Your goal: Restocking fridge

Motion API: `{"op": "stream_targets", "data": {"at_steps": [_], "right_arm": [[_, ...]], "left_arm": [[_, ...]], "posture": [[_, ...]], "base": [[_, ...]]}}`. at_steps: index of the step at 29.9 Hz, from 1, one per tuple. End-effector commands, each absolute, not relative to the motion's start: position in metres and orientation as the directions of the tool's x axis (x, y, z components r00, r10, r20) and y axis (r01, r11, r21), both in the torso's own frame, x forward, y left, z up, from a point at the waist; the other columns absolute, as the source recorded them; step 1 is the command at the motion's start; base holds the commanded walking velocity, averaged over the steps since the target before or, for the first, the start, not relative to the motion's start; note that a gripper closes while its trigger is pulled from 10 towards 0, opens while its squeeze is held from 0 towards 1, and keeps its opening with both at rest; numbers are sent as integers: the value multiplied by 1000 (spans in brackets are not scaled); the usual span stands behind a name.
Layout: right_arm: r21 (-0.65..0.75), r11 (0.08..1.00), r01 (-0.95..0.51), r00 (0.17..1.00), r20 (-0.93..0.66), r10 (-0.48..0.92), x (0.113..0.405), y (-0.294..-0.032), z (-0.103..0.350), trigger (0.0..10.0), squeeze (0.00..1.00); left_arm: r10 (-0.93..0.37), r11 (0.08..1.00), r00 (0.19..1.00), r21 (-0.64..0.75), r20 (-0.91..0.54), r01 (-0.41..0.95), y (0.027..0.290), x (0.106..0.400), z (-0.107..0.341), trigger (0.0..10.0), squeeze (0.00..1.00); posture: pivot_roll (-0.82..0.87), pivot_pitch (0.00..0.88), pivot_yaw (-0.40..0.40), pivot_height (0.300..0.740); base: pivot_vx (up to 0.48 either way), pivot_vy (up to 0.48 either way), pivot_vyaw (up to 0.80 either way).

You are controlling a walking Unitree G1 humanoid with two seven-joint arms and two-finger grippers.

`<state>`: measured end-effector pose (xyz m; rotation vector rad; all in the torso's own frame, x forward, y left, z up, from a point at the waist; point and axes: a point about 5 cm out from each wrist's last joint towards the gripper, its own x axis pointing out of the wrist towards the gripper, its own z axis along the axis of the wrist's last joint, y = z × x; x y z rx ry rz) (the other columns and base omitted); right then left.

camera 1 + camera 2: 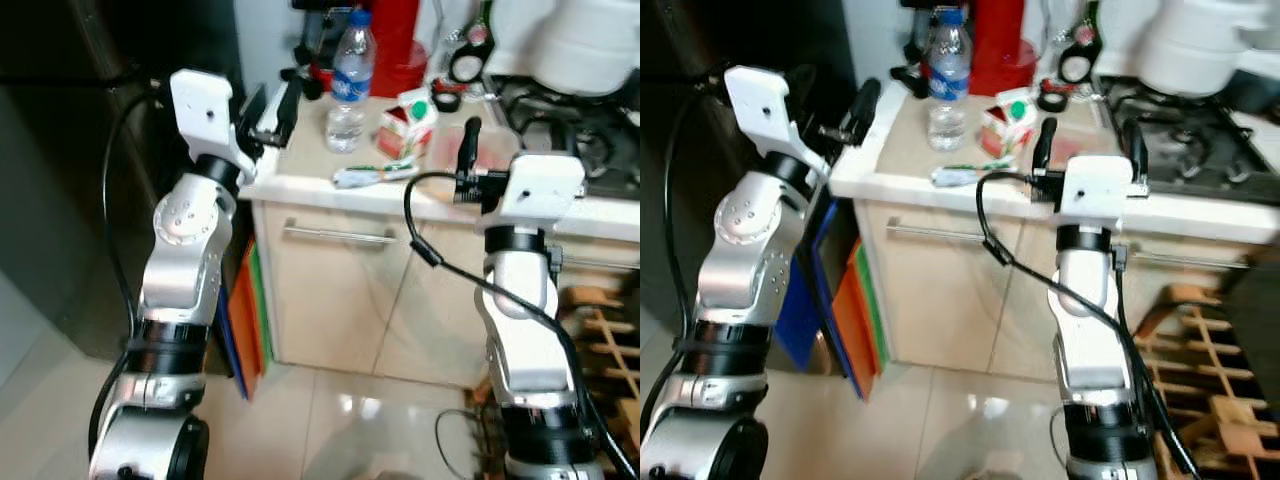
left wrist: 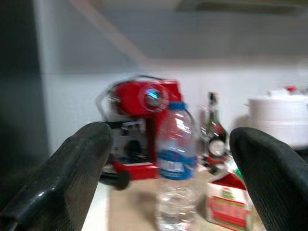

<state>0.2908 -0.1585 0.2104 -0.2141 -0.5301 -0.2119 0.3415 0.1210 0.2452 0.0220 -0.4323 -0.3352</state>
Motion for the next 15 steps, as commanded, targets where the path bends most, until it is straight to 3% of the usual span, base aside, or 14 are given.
{"op": "stream_targets", "data": {"at_steps": [1,15], "right_arm": [[-139,954,266,843,513,-161,293,-161,209,10000,0],[-136,954,268,841,517,-162,293,-158,208,10000,0]], "left_arm": [[-348,937,852,119,391,327,119,343,243,10000,0],[-403,914,806,142,433,380,110,340,252,10000,0]], "posture": [[-112,0,10,727],[-112,0,14,727]], "base": [[469,0,0],[472,0,0]]}}
